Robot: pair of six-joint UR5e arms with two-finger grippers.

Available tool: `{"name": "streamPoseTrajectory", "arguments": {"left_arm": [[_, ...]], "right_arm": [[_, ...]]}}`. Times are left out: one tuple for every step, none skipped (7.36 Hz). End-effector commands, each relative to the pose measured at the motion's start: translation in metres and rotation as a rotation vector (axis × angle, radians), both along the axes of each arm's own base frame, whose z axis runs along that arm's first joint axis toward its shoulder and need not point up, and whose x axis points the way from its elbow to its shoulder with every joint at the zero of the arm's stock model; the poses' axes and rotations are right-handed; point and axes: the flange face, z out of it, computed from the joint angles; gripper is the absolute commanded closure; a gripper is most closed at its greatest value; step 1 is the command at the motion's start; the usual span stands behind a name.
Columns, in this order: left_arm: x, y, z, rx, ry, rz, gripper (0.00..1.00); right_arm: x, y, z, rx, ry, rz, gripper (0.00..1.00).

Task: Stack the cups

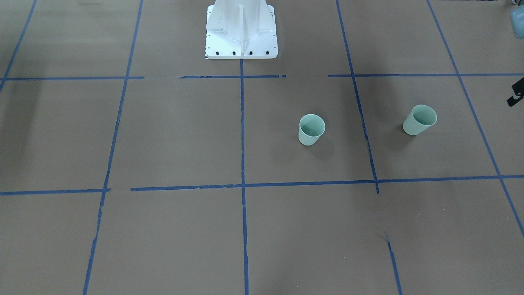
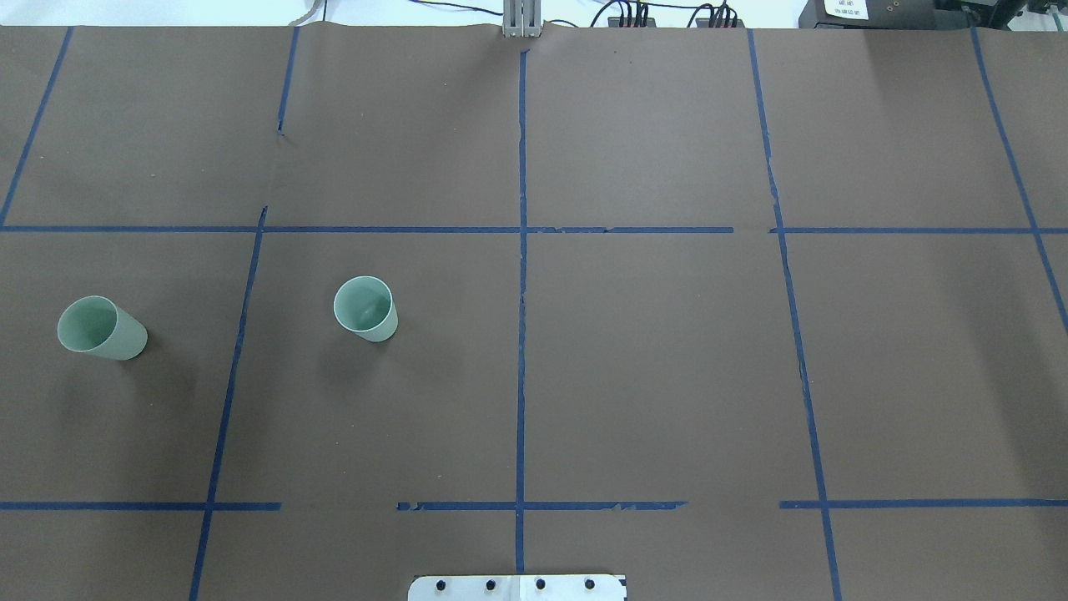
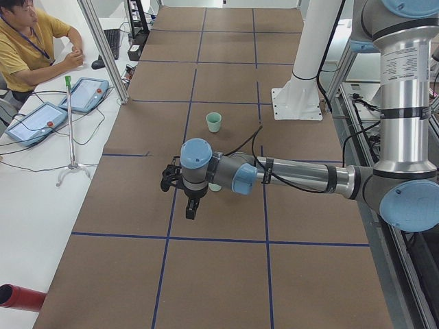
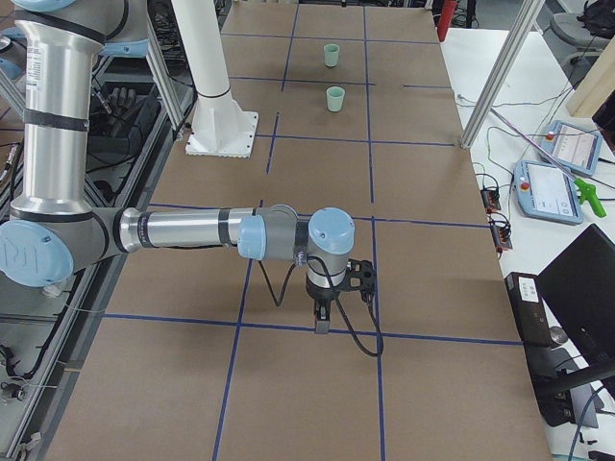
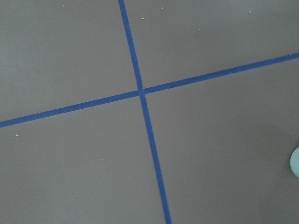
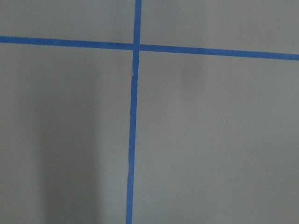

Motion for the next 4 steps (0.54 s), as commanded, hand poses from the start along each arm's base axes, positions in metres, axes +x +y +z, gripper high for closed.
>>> {"name": "streamPoseTrajectory", "arguments": {"left_arm": [[0.081, 0.009, -0.024, -0.057, 0.083, -0.078, 0.00], [0.110, 0.013, -0.026, -0.070, 0.068, -0.110, 0.00], [0.129, 0.018, -0.023, -0.082, 0.057, -0.119, 0.00], [0.143, 0.019, -0.020, -0.083, 0.020, -0.145, 0.00]], "right_arm": [[-0.001, 0.000, 0.000, 0.000, 0.000, -0.001, 0.00], [0.000, 0.000, 0.000, 0.000, 0.000, 0.000, 0.00], [0.000, 0.000, 0.000, 0.000, 0.000, 0.000, 0.00], [-0.001, 0.000, 0.000, 0.000, 0.000, -0.001, 0.00]]}}
